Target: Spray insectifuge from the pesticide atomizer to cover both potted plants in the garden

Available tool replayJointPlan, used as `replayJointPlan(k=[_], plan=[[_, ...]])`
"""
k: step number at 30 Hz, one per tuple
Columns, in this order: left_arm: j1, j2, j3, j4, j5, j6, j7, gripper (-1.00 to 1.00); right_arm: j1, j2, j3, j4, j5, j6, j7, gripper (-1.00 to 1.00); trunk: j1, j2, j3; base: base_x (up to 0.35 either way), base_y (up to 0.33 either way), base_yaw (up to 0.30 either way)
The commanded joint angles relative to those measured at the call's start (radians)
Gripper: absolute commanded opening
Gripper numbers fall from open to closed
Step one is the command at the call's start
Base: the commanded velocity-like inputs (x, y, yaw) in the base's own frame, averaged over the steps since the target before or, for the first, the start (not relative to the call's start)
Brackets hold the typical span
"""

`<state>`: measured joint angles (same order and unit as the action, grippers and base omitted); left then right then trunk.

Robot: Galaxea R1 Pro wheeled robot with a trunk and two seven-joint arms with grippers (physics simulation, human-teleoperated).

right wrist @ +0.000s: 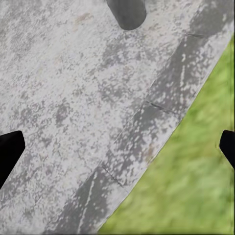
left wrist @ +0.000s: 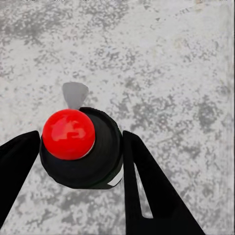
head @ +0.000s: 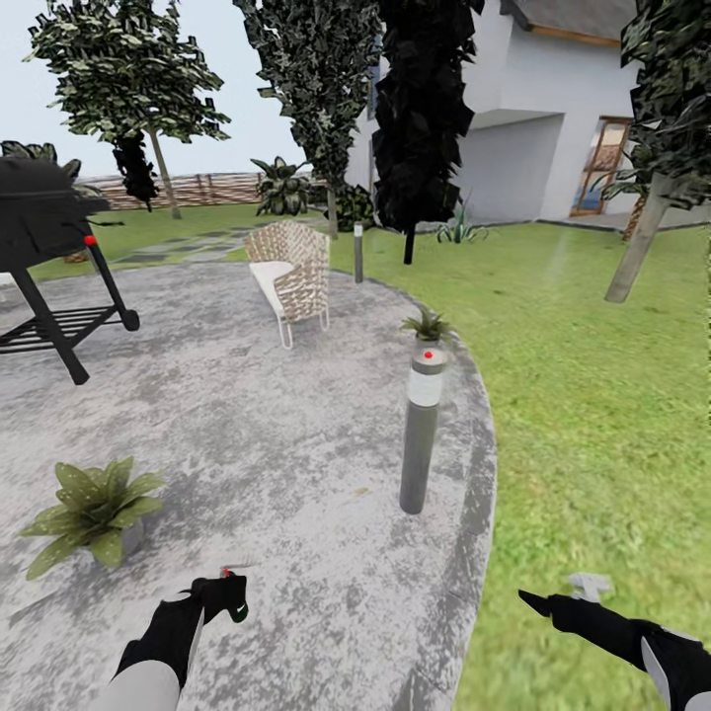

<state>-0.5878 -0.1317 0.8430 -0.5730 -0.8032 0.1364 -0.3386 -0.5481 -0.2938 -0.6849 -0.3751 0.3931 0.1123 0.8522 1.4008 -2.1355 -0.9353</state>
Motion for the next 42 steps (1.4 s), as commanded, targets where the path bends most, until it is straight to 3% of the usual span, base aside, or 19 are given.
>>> replayJointPlan(k=[1, 10, 24, 42], plan=[[-0.001, -0.002, 0.008, -0.004, -0.005, 0.005, -0.01, -1.0, -0.001, 0.001, -0.008, -0.001, 0.003, 0.01, 0.007, 1.0, 0.0, 0.0, 0.0, 0.0, -0.341, -0.02], [-0.001, -0.002, 0.008, -0.005, -0.005, 0.005, -0.01, -1.0, -0.001, 0.001, -0.008, -0.001, 0.003, 0.01, 0.007, 1.0, 0.0, 0.0, 0.003, -0.009, -0.319, -0.004], [-0.001, -0.003, 0.008, 0.001, -0.004, 0.006, -0.01, -1.0, -0.001, 0.001, -0.008, -0.001, 0.003, 0.01, 0.007, 1.0, 0.0, 0.0, 0.003, -0.105, -0.103, 0.0], [-0.001, -0.003, 0.008, 0.002, -0.005, 0.006, -0.01, -1.0, -0.001, 0.004, -0.007, 0.001, 0.004, 0.007, 0.006, 1.0, 0.0, 0.0, 0.003, -0.014, -0.31, 0.0]])
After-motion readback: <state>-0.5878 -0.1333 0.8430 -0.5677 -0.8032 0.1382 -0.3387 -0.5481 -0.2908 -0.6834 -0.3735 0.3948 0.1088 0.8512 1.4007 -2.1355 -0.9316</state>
